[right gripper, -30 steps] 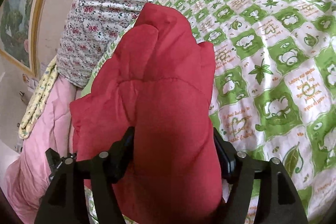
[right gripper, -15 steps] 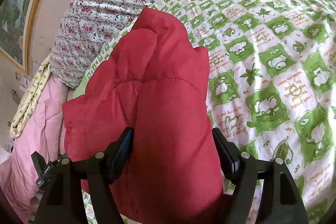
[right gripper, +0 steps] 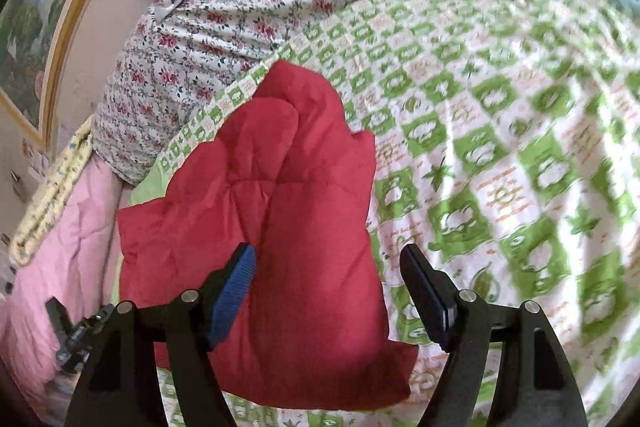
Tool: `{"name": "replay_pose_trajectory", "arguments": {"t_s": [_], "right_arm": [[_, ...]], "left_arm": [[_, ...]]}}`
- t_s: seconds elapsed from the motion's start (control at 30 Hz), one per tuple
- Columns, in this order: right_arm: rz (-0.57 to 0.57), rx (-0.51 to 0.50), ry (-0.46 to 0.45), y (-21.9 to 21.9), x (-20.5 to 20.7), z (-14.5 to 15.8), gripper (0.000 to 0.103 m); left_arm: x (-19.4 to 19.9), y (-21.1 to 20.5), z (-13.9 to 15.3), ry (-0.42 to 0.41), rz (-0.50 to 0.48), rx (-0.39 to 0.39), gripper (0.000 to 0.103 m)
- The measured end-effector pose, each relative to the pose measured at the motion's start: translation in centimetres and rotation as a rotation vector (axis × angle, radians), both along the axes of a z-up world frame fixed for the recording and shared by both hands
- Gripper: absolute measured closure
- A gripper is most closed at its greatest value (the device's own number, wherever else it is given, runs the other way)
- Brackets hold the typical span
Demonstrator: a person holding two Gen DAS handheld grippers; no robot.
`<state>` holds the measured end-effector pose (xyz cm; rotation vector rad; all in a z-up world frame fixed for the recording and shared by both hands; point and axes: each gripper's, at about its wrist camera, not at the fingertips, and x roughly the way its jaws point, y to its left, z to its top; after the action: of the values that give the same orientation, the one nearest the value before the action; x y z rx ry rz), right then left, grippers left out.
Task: Fold large clothes
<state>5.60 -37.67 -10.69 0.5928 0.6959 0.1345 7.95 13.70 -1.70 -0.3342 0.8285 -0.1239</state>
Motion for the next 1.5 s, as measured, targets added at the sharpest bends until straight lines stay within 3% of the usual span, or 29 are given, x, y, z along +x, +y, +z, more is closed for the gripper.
{"name": "replay_pose_trajectory", "arguments": {"t_s": [0.23, 0.53, 0.8, 1.07, 1.27, 1.5], "right_arm": [[0.053, -0.232, -0.129, 4.8, -1.9, 3.8, 0.026], [0.239, -0.318, -0.107, 11.3, -0.3, 3.6, 0.026], [0.308, -0.382, -0.087, 15.0, 1.2, 3.0, 0.025], [0.294, -0.472, -0.045, 16.4, 4.2, 1.6, 0.022], [0.247, -0.481, -0.002, 15.8, 7.4, 1.4, 0.022], [0.203, -0.394, 0.069, 13.4, 11.7, 1.5, 0.023]], "left_arm": [[-1.2, -4.4, 1.7, -0.064, -0.155, 0.039, 0.020], [-1.5, -10.0, 1.7, -0.064, -0.275, 0.099, 0.020], [-0.4, -11.9, 0.8, -0.038, -0.262, 0.186, 0.020], [2.5, -13.0, -1.2, 0.005, -0.239, 0.284, 0.017], [6.3, -12.3, -1.9, 0.013, -0.177, 0.292, 0.016], [10.2, -11.5, -2.7, 0.060, -0.117, 0.260, 0.016]]}}
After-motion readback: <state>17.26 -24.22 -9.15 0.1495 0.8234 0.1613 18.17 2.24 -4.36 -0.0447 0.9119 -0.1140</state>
